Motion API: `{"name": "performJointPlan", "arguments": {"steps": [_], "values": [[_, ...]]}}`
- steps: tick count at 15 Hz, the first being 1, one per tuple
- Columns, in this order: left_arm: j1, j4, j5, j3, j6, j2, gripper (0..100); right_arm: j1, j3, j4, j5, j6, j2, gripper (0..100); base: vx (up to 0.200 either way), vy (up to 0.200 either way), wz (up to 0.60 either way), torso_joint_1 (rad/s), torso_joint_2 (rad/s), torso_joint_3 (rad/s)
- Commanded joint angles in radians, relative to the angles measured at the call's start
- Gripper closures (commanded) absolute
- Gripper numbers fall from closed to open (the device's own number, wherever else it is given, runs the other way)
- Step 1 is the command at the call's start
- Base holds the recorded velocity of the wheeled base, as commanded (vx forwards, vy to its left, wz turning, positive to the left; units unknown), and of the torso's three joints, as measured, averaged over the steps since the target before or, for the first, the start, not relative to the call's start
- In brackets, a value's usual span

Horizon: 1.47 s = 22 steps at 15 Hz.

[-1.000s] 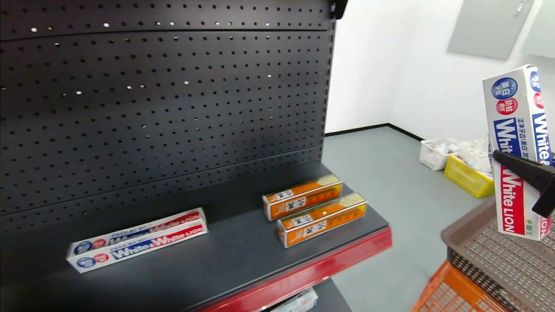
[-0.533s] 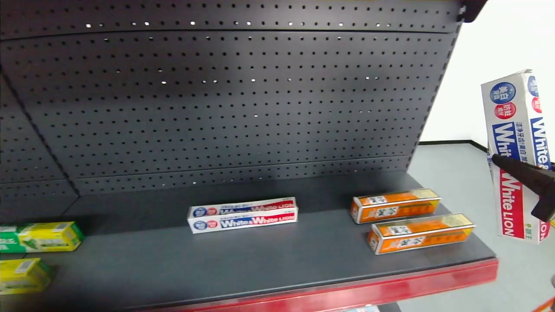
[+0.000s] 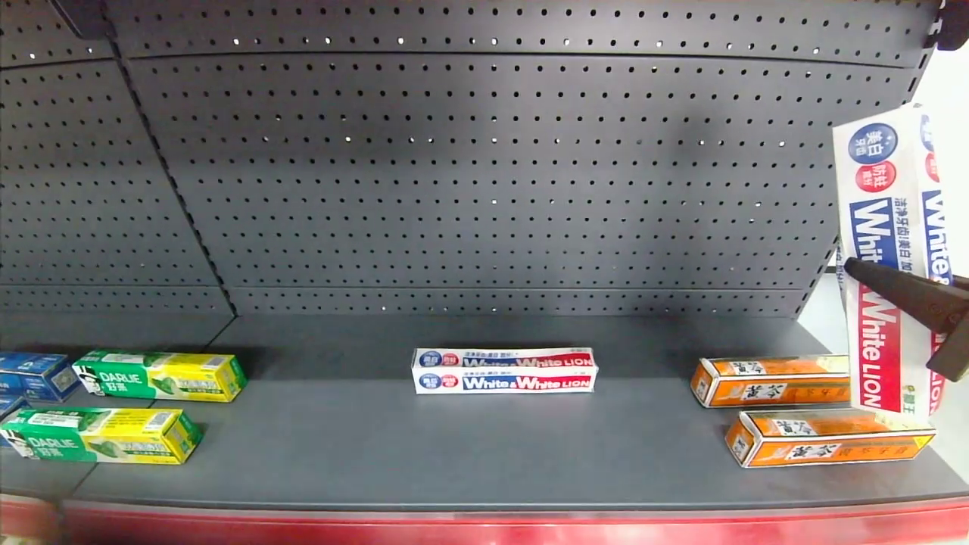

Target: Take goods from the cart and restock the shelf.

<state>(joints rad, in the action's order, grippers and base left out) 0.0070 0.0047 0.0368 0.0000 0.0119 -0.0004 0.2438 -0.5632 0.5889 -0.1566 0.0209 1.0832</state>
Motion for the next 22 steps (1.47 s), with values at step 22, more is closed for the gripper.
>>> {"name": "performJointPlan", "arguments": {"steps": [22], "values": [[-0.028,0.034,0.061,-0.158,0.102,0.155,0,0.244,-0.103,-0.147,0.048,-0.007,0.057,100,0.000,0.000,0.00,0.000,0.00,0.000]]}}
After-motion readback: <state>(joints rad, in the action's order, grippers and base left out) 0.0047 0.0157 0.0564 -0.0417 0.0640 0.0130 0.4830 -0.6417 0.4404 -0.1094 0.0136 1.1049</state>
